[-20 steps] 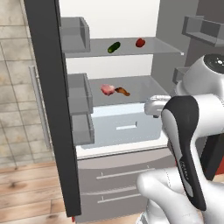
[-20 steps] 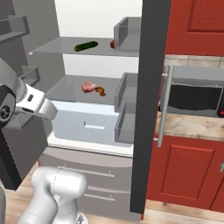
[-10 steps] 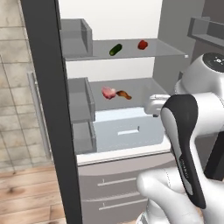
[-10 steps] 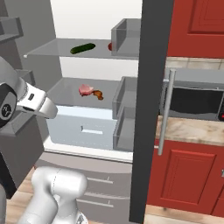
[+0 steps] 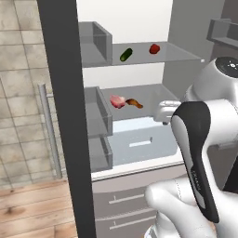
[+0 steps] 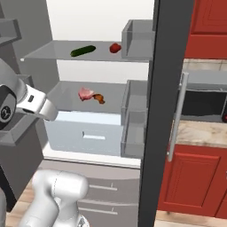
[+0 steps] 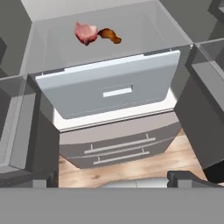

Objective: Gather the bell pepper and cucumber from the fridge and place them on a tray on the dining counter. Then gather the chicken drumstick and steak from the fridge and place them on the other tray.

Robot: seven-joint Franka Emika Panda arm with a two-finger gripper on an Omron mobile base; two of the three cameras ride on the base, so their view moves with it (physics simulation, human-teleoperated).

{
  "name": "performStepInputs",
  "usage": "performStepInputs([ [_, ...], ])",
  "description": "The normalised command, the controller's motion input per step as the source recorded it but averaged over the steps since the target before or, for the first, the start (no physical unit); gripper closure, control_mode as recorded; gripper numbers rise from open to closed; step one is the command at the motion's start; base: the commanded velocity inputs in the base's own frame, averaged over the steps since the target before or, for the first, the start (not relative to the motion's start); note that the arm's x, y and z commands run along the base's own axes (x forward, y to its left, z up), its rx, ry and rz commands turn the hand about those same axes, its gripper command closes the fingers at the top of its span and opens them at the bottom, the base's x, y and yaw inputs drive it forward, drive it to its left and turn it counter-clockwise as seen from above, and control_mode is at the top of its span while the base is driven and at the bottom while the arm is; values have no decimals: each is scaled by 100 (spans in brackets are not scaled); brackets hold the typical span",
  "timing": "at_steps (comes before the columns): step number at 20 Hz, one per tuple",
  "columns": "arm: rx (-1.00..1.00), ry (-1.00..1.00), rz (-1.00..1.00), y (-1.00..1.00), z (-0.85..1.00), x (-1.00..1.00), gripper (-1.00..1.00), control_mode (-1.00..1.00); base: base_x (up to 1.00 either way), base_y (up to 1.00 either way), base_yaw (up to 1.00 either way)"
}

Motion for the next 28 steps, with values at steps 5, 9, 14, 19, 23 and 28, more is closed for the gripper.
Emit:
performStepInputs([
  [5, 0, 0, 0, 0, 0, 0, -100, 100, 40, 1, 0],
  [9, 0, 0, 0, 0, 0, 0, -100, 100, 36, -7, 4],
  [14, 0, 0, 0, 0, 0, 0, -100, 100, 37, -17, 9],
  [19, 0, 0, 0, 0, 0, 0, -100, 100, 36, -27, 11],
  [23, 0, 0, 0, 0, 0, 0, -100, 100, 28, -31, 11],
  [28, 0, 0, 0, 0, 0, 0, -100, 100, 24, -43, 9],
])
